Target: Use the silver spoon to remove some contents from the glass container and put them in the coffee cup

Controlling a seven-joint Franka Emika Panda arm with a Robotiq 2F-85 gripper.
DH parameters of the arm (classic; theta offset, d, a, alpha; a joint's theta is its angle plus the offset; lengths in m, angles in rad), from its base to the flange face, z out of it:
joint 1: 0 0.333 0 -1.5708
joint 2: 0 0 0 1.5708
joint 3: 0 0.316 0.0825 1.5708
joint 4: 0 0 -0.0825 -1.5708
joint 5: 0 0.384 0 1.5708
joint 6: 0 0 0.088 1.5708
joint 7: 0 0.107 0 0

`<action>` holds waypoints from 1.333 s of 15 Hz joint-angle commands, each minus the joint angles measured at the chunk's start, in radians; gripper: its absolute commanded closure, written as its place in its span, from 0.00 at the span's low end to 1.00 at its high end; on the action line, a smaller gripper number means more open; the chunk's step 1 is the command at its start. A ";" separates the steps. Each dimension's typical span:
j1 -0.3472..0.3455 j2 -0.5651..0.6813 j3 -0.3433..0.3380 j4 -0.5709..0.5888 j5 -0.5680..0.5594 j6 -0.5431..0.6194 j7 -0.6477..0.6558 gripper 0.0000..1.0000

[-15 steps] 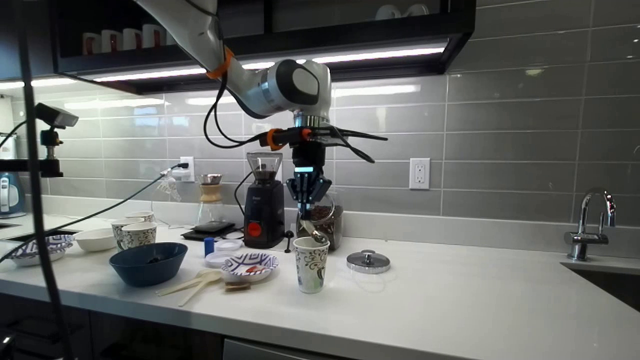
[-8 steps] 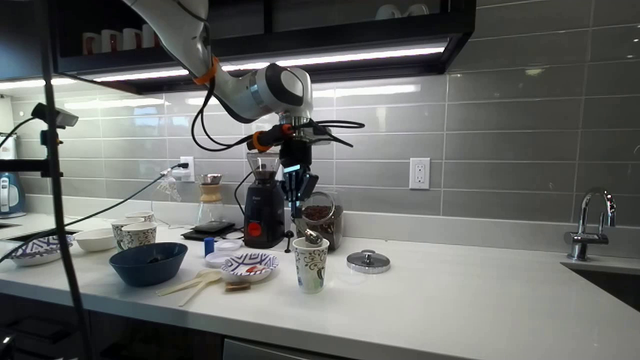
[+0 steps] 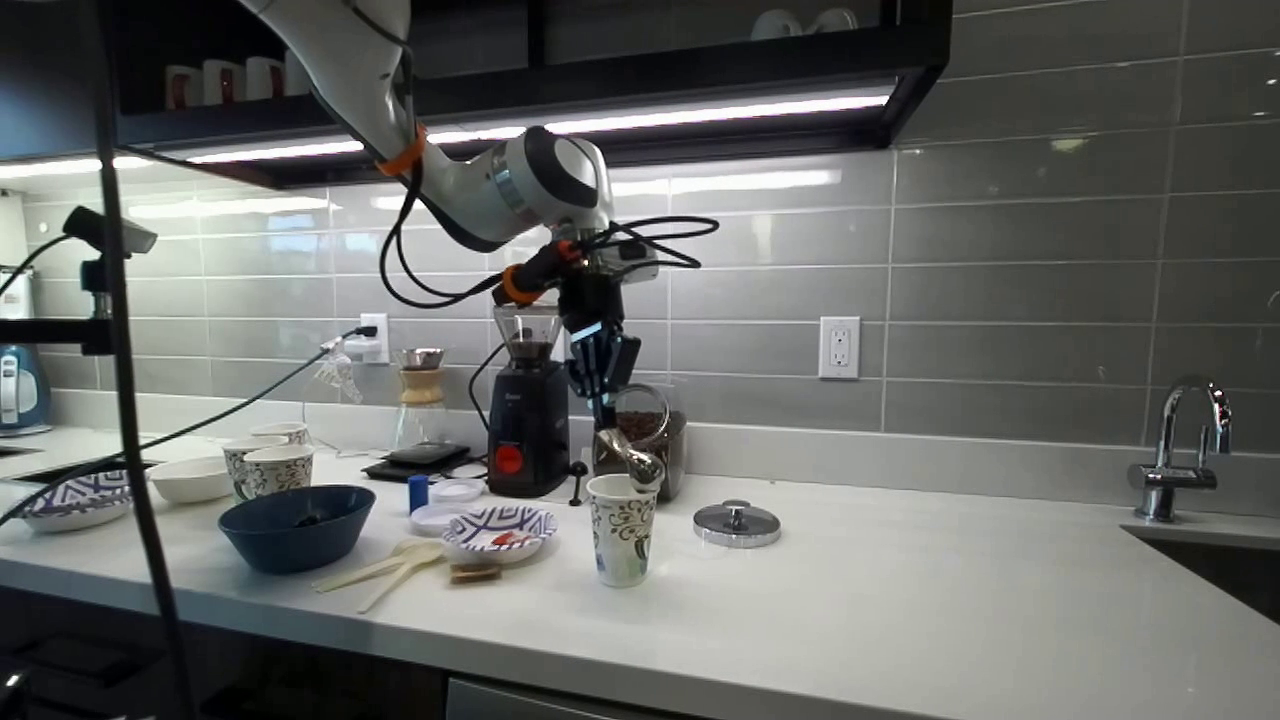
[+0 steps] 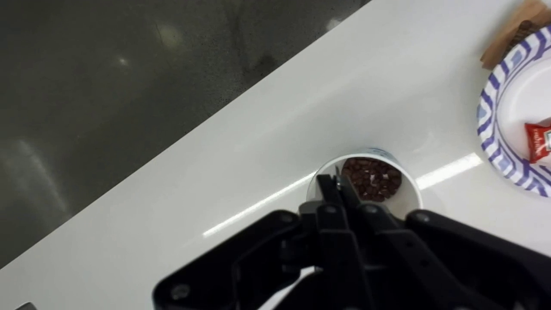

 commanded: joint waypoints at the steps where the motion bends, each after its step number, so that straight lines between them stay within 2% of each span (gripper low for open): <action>1: 0.010 -0.006 0.009 0.008 -0.024 -0.003 0.037 0.99; 3: 0.008 -0.011 0.015 0.014 0.018 -0.012 0.012 0.99; 6: -0.009 -0.052 0.019 0.017 0.140 -0.022 -0.054 0.99; 9: -0.046 -0.127 0.001 0.006 0.313 -0.030 -0.144 0.99; 12: -0.103 -0.173 -0.050 -0.022 0.480 -0.001 -0.272 0.99; 16: -0.162 -0.128 -0.112 -0.013 0.689 0.059 -0.443 0.99; 20: -0.185 -0.032 -0.119 0.026 0.925 0.080 -0.567 0.99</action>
